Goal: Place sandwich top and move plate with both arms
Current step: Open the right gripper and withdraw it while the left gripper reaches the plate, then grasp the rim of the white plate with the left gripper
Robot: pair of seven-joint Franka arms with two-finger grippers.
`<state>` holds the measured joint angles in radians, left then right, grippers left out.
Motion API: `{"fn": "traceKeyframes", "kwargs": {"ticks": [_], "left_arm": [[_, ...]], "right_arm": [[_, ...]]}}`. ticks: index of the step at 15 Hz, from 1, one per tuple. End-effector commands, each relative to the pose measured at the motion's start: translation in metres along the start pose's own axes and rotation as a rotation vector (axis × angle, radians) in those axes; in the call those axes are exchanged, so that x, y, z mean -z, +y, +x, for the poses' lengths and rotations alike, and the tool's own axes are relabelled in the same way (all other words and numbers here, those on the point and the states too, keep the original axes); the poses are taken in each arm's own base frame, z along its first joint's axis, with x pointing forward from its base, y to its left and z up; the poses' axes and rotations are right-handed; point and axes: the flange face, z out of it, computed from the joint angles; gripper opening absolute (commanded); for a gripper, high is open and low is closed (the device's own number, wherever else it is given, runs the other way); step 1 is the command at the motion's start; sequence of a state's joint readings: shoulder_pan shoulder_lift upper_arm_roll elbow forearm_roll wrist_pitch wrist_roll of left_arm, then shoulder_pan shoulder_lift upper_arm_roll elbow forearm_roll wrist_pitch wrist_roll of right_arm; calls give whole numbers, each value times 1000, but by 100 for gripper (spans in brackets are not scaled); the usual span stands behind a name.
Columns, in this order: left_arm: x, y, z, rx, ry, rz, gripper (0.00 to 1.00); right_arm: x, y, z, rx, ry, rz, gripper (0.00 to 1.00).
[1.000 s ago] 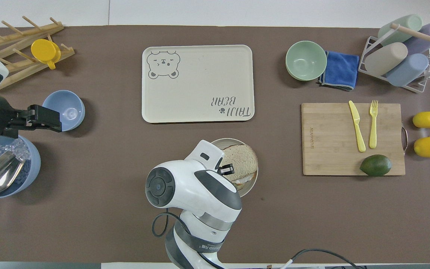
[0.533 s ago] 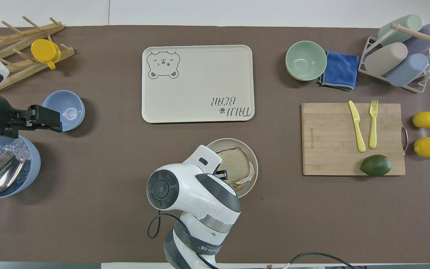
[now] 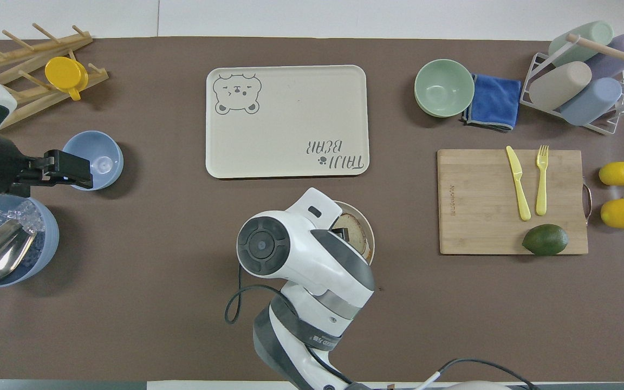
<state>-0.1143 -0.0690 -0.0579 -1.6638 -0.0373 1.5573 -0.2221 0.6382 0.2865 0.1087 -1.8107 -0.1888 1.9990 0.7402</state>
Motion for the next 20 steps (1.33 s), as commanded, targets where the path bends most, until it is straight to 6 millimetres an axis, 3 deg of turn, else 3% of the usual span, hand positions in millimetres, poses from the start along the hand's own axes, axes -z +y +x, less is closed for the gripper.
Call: {"fn": "traceKeyframes", "kwargs": {"ticks": [1,4,6,7,9,12,14,17,20], "left_arm": [[-8,3,-6,-1,19,-16,100],[-34,9,-10,32,30,-59,100],[-64,24,-15,21,18,-93,100],[-82,40,-17,14,6,-138,100],[-114,78,-30,12,7,-156,100],[-166,123,-53,-26,-14,-143,100],[-204,155,-74,-29,-8,-143,100],[-247,190,-98,-34,2,-156,100],[-273,214,-115,-14,21,-170,100]], "right_arm": [[66,75,28,4,-21,119,100],[129,153,56,6,-84,114,100],[157,203,59,-3,-129,100,100],[165,235,58,-3,-147,99,100],[175,275,52,12,-164,93,100],[171,336,51,12,-226,101,100],[202,363,47,13,-242,109,100],[193,385,51,-23,-258,127,100],[188,397,50,-48,-267,140,100]]}}
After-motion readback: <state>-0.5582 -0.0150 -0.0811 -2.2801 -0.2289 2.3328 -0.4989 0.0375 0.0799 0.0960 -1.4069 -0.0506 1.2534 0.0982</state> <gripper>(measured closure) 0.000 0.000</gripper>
